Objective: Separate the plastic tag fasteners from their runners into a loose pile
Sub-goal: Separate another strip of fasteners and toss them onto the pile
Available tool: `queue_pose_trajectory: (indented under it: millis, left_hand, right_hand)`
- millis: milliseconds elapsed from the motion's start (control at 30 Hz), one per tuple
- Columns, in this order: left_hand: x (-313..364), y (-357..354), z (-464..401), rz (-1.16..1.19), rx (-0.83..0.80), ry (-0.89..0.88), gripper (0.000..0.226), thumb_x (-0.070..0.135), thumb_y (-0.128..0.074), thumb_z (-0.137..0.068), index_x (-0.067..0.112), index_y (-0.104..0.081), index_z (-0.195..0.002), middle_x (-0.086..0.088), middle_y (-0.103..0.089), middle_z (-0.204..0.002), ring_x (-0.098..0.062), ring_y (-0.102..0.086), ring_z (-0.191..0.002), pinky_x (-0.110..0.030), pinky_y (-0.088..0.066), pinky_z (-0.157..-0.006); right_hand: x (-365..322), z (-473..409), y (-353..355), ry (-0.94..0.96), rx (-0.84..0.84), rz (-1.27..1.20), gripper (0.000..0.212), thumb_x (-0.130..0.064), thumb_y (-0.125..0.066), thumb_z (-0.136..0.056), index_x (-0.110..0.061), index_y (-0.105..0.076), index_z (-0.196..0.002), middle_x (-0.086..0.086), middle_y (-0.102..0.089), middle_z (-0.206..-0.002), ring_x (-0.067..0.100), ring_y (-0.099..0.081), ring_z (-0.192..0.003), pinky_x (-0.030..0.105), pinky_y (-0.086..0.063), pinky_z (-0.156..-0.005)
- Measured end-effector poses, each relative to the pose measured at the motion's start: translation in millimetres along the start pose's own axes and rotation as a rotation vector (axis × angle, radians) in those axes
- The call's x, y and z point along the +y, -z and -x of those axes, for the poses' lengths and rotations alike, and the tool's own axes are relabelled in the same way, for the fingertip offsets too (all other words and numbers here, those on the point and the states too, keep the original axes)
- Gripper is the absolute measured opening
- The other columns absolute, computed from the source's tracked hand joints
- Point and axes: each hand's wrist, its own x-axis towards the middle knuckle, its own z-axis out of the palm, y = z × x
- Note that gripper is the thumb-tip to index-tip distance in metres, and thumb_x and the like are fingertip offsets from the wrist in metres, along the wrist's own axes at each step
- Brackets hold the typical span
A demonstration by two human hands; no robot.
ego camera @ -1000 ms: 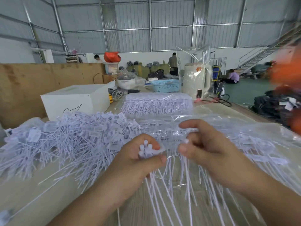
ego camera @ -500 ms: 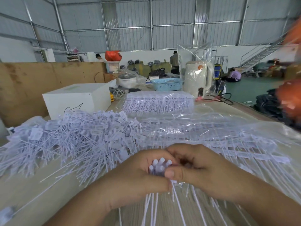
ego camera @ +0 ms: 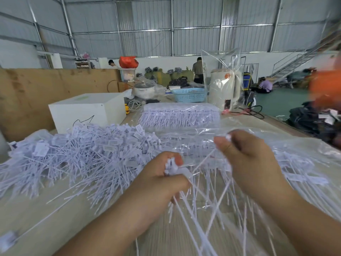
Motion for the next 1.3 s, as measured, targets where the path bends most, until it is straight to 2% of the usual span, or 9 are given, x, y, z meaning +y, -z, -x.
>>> queue_pose_trajectory:
  millis: [67, 200, 300, 433, 667, 767, 867, 1033, 1300]
  left_hand:
    - [1, 3, 1, -0.024, -0.026, -0.019, 0.029, 0.023, -0.065, -0.058, 0.038, -0.064, -0.083, 0.015, -0.057, -0.064, -0.004, -0.052, -0.056, -0.016, -0.041, -0.05]
    - [3, 0, 3, -0.086, -0.158, -0.103, 0.029, 0.019, -0.063, -0.063, 0.038, -0.061, -0.084, 0.014, -0.053, -0.067, -0.007, -0.047, -0.061, -0.021, -0.036, -0.06]
    - [3, 0, 3, -0.068, -0.212, -0.137, 0.033, 0.013, -0.062, -0.066, 0.033, -0.062, -0.091, -0.002, -0.057, -0.079, -0.014, -0.048, -0.071, -0.032, -0.034, -0.068]
    - [3, 4, 2, -0.055, -0.367, -0.128, 0.035, 0.005, -0.06, -0.066, 0.025, -0.064, -0.094, -0.007, -0.065, -0.091, -0.01, -0.055, -0.077, -0.023, -0.04, -0.065]
    - [9, 14, 2, 0.014, -0.549, -0.072, 0.049, -0.015, -0.052, -0.066, 0.032, -0.065, -0.074, 0.019, -0.061, -0.072, 0.006, -0.054, -0.062, -0.009, -0.04, -0.053]
    - [8, 12, 2, -0.021, -0.491, -0.073, 0.041, -0.01, -0.055, -0.065, 0.031, -0.061, -0.07, 0.019, -0.056, -0.068, 0.004, -0.051, -0.059, -0.01, -0.039, -0.052]
    - [5, 14, 1, -0.127, -0.375, -0.061, 0.029, 0.007, -0.061, -0.06, 0.034, -0.059, -0.068, 0.014, -0.05, -0.065, -0.003, -0.047, -0.06, -0.015, -0.036, -0.052]
    - [4, 18, -1, -0.132, -0.323, -0.033, 0.027, 0.009, -0.06, -0.053, 0.031, -0.058, -0.068, 0.008, -0.045, -0.066, -0.01, -0.04, -0.062, -0.017, -0.032, -0.05]
    - [3, 21, -2, 0.008, -0.338, -0.078, 0.031, 0.0, -0.065, -0.06, 0.025, -0.056, -0.076, 0.006, -0.048, -0.068, -0.009, -0.042, -0.06, -0.023, -0.036, -0.054]
  right_hand:
    - [0, -2, 10, -0.027, -0.062, -0.116, 0.04, -0.053, -0.059, -0.083, -0.013, -0.056, -0.081, -0.009, -0.036, -0.05, 0.007, -0.031, -0.044, 0.018, -0.028, -0.042]
    - [2, 9, 0, 0.002, -0.534, -0.214, 0.038, -0.041, -0.068, -0.081, -0.045, -0.051, -0.114, -0.007, -0.047, -0.062, 0.011, -0.042, -0.055, 0.024, -0.035, -0.054]
    - [6, 11, -10, 0.007, -0.554, -0.223, 0.06, -0.036, -0.069, -0.076, -0.045, -0.04, -0.128, -0.008, -0.049, -0.072, 0.012, -0.048, -0.063, 0.022, -0.038, -0.06]
    - [6, 14, -10, 0.01, -0.563, -0.21, 0.074, -0.042, -0.075, -0.072, -0.051, -0.035, -0.133, -0.009, -0.056, -0.09, 0.037, -0.06, -0.081, 0.048, -0.048, -0.073]
    - [5, 18, -15, 0.034, -0.627, -0.199, 0.067, -0.042, -0.079, -0.067, -0.05, -0.046, -0.125, -0.011, -0.056, -0.092, 0.024, -0.062, -0.076, 0.026, -0.045, -0.068]
    - [3, 17, -15, 0.069, -0.581, -0.072, 0.042, -0.057, -0.074, -0.065, -0.037, -0.062, -0.1, -0.009, -0.055, -0.074, 0.007, -0.053, -0.066, 0.028, -0.042, -0.064]
    - [3, 14, -8, 0.054, -0.599, 0.034, 0.055, -0.073, -0.057, -0.07, -0.018, -0.057, -0.074, -0.01, -0.045, -0.057, 0.004, -0.041, -0.053, 0.023, -0.032, -0.053]
    - [2, 8, 6, 0.032, -0.736, 0.008, 0.039, -0.056, -0.059, -0.087, -0.029, -0.051, -0.06, -0.013, -0.036, -0.056, 0.005, -0.034, -0.051, 0.022, -0.028, -0.052]
    - [-6, 12, -1, 0.034, -0.522, -0.056, 0.034, -0.05, -0.058, -0.078, -0.023, -0.049, -0.06, -0.014, -0.035, -0.047, 0.002, -0.032, -0.043, 0.012, -0.026, -0.045]
